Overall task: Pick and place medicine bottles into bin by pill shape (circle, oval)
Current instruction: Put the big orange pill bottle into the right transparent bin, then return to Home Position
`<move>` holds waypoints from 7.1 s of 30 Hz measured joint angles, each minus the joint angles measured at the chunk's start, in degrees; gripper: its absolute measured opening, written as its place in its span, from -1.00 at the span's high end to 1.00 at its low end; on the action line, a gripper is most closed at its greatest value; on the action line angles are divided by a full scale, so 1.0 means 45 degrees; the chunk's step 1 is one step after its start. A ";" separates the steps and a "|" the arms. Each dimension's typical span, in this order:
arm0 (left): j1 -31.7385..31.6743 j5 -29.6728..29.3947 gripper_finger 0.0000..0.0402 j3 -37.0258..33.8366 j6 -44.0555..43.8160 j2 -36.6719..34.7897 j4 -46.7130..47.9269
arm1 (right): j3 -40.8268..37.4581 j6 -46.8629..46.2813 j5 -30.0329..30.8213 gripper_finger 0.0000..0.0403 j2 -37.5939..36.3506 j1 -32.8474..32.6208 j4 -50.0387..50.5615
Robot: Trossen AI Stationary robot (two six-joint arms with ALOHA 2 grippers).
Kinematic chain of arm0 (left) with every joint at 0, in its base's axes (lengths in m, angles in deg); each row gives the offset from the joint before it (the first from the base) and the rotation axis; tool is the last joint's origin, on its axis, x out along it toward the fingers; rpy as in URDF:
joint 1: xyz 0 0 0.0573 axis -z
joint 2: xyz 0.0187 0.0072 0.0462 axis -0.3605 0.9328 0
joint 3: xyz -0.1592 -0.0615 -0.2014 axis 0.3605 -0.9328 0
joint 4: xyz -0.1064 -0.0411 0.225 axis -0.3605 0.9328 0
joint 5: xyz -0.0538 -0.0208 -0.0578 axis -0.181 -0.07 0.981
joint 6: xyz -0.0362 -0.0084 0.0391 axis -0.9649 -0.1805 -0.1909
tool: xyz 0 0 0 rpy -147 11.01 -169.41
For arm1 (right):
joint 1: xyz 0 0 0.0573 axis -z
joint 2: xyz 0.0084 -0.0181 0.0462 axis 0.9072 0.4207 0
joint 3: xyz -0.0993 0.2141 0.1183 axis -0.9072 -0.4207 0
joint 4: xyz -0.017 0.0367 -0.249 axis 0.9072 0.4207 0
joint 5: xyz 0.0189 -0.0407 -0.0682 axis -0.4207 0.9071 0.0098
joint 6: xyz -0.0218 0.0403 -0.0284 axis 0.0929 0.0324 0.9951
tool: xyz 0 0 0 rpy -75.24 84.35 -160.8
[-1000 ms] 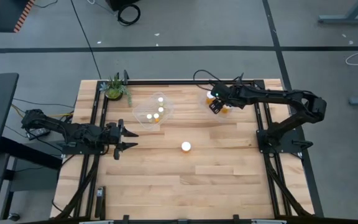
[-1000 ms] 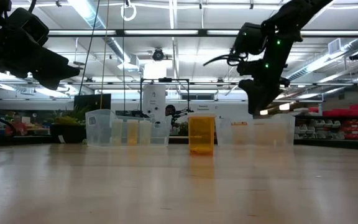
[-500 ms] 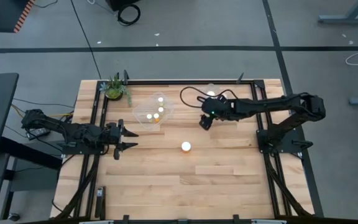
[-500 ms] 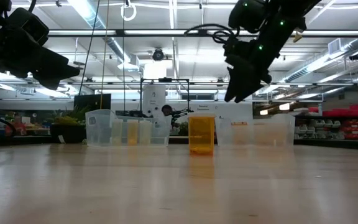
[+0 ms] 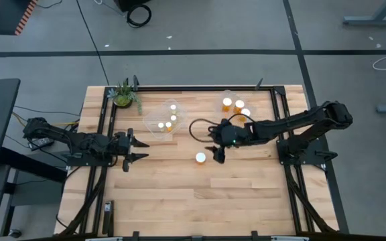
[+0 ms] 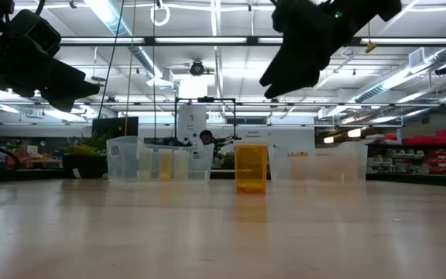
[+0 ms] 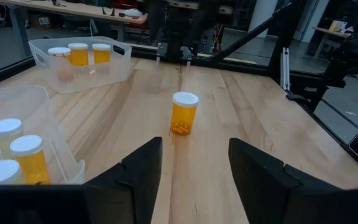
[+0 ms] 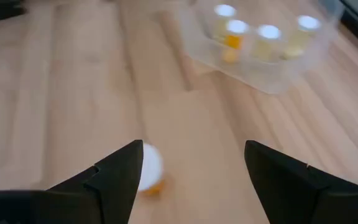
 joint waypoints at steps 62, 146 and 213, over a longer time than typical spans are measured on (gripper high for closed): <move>0.0001 0.0000 0.01 0.0000 -0.0023 0.0001 0.0019 | 0.4444 0.0447 -0.0651 -0.12 0.5799 -0.0678 0.3727; 0.0002 0.0001 0.05 0.0000 -0.0029 0.0001 0.0102 | 0.1297 -0.0985 -0.0059 -0.12 0.2118 0.6676 0.6031; 0.0002 0.0005 0.04 0.0000 -0.0117 0.0005 0.0097 | -0.0806 0.0788 0.3820 -0.33 -0.6838 -0.0493 0.3799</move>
